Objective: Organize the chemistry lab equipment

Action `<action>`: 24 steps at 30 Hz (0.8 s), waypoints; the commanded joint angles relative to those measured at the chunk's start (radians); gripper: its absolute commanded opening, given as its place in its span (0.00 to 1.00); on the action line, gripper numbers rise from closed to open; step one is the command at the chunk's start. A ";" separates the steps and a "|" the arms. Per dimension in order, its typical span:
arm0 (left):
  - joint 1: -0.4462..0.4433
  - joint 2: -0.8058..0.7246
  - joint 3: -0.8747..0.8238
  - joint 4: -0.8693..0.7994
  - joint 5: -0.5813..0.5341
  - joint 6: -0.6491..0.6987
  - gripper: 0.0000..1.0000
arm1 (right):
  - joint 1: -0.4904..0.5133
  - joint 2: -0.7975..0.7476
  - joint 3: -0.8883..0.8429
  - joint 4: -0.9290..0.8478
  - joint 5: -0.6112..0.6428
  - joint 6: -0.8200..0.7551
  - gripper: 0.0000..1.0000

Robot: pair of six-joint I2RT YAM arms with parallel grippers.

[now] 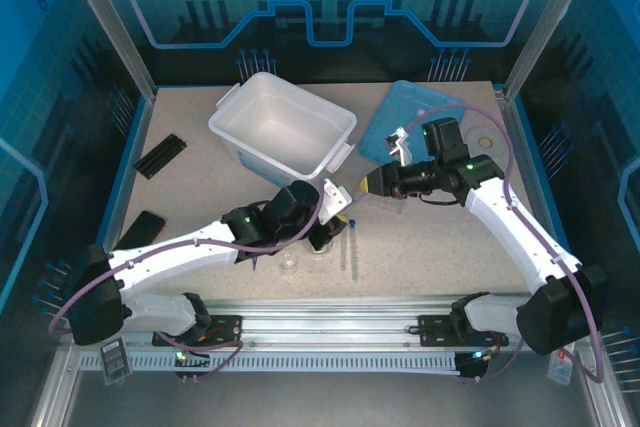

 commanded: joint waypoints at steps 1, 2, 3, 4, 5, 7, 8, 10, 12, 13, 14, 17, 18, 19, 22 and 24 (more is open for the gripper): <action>-0.013 0.015 0.005 -0.017 -0.030 0.034 0.16 | -0.010 0.004 0.029 -0.026 -0.040 -0.022 0.25; -0.015 0.016 0.006 -0.018 -0.036 0.034 0.16 | -0.010 0.005 0.029 -0.028 -0.043 -0.023 0.23; -0.016 0.017 0.006 -0.019 -0.043 0.035 0.16 | -0.010 0.005 0.031 -0.029 -0.045 -0.024 0.21; -0.016 0.018 0.005 -0.019 -0.049 0.035 0.16 | -0.010 0.006 0.030 -0.032 -0.044 -0.026 0.19; -0.016 0.018 0.006 -0.019 -0.053 0.036 0.16 | -0.010 0.006 0.030 -0.034 -0.044 -0.028 0.18; -0.016 0.020 0.005 -0.019 -0.058 0.037 0.16 | -0.009 0.006 0.032 -0.040 -0.040 -0.033 0.15; -0.016 0.020 0.004 -0.019 -0.058 0.037 0.16 | -0.010 0.005 0.032 -0.041 -0.038 -0.036 0.14; -0.016 0.021 0.003 -0.018 -0.060 0.033 0.18 | -0.010 0.002 0.029 -0.042 -0.034 -0.035 0.13; -0.016 0.021 0.003 -0.016 -0.070 0.026 0.25 | -0.010 0.000 0.029 -0.044 -0.027 -0.037 0.12; -0.016 0.021 0.005 -0.017 -0.080 0.021 0.34 | -0.010 -0.002 0.029 -0.045 -0.022 -0.036 0.12; -0.016 0.023 0.007 -0.020 -0.092 0.016 0.41 | -0.010 -0.004 0.030 -0.046 -0.017 -0.039 0.12; -0.016 0.018 0.010 -0.021 -0.113 0.004 0.48 | -0.010 -0.007 0.040 -0.049 -0.004 -0.041 0.12; -0.016 0.013 0.010 -0.020 -0.117 -0.002 0.48 | -0.010 -0.006 0.046 -0.053 0.006 -0.043 0.12; -0.016 0.006 0.010 -0.016 -0.122 -0.009 0.51 | -0.010 -0.004 0.053 -0.060 0.018 -0.045 0.12; -0.012 -0.020 -0.003 -0.002 -0.161 -0.043 0.63 | -0.010 0.000 0.081 -0.085 0.069 -0.058 0.12; -0.004 -0.039 -0.011 0.000 -0.187 -0.068 0.72 | -0.009 0.005 0.102 -0.100 0.110 -0.067 0.12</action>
